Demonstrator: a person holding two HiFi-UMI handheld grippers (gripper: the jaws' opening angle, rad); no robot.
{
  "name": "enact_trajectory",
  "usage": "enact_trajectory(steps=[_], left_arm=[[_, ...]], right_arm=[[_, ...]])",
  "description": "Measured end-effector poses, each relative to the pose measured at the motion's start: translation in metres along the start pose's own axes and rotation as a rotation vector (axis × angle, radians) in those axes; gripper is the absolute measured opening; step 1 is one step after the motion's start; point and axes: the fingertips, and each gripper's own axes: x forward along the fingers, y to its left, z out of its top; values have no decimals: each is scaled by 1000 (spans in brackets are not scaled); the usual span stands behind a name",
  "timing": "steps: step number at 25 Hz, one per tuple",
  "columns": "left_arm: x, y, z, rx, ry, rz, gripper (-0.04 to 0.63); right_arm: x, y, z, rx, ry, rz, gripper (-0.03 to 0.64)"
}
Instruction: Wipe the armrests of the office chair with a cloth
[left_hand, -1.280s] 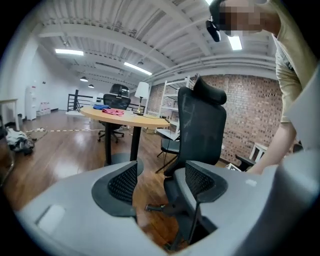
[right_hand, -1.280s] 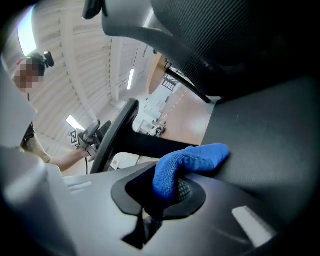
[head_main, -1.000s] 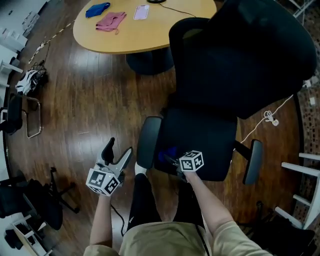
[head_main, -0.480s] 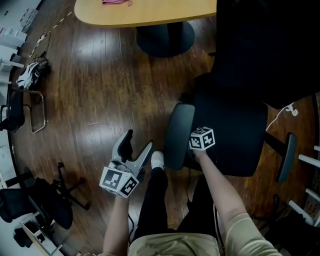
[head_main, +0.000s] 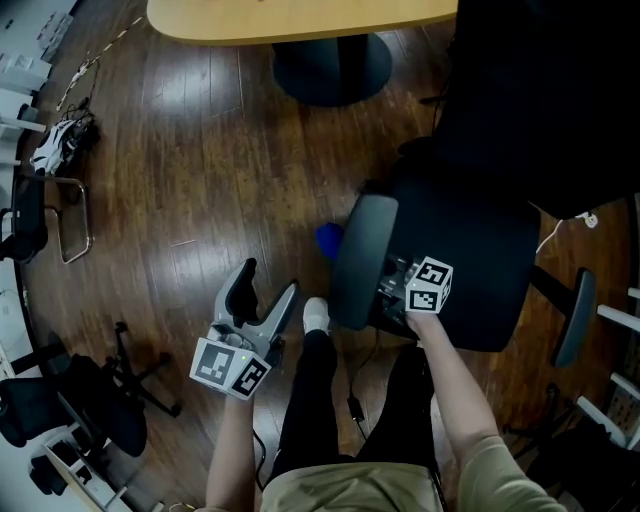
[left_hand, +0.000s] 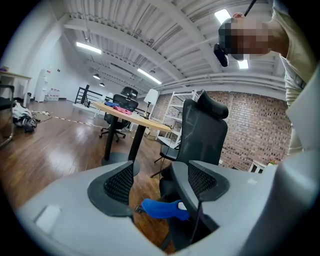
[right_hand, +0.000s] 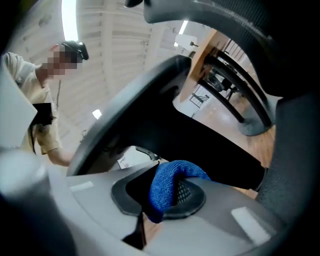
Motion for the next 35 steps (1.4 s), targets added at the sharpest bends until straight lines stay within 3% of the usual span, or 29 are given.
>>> enact_trajectory(steps=[4, 7, 9, 12, 15, 19, 22, 25, 30, 35], left_arm=[[3, -5, 5, 16, -5, -7, 321], [7, -12, 4, 19, -3, -15, 321], [9, -15, 6, 20, 0, -21, 321], [3, -24, 29, 27, -7, -21, 317], [3, -52, 64, 33, -26, -44, 308], [26, -107, 117, 59, -67, -136, 291], [50, -153, 172, 132, -126, -216, 290], [38, -205, 229, 211, -197, -237, 290], [15, -277, 294, 270, -317, -247, 299], [3, -322, 302, 269, -358, -247, 280]], right_arm=[[-5, 34, 10, -96, 28, 175, 8], [-15, 34, 11, -121, 47, 195, 9], [-22, 23, 18, -105, 43, 125, 10], [-45, 16, 34, -103, 71, -72, 14], [-87, 40, 72, -164, 62, -229, 14], [-151, 93, 171, -322, -55, -442, 14], [-197, 143, 255, -481, -179, -595, 14], [-241, 220, 313, -616, -296, -719, 15], [-302, 312, 356, -763, -411, -869, 15], [-324, 348, 353, -783, -405, -833, 17]])
